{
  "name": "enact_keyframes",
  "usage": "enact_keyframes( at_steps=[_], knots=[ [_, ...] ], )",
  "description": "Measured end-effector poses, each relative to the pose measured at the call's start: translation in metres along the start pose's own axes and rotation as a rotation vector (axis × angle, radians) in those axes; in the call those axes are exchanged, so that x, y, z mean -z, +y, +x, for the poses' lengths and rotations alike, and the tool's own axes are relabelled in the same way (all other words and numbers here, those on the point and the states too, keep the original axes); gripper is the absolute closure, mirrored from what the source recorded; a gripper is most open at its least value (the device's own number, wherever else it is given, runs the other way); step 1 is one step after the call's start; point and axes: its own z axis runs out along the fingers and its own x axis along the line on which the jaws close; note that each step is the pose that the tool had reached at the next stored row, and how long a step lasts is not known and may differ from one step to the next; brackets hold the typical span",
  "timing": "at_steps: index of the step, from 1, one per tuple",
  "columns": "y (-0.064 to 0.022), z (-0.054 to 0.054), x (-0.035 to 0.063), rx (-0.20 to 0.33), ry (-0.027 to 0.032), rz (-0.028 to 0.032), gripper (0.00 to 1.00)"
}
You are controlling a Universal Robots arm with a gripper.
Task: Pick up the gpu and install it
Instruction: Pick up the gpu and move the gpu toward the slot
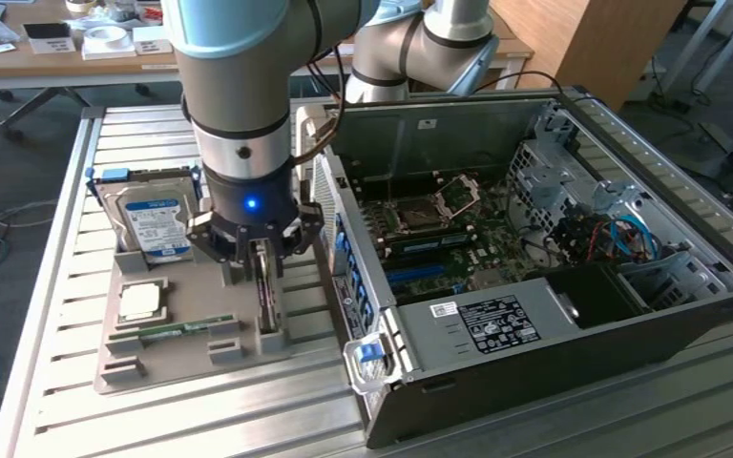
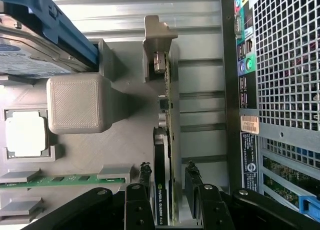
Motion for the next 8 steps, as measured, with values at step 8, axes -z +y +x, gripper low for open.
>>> enact_keyframes(
  at_steps=[8],
  knots=[
    [0.0033, 0.0004, -0.0030, 0.000, 0.0001, -0.0034, 0.59]
  ],
)
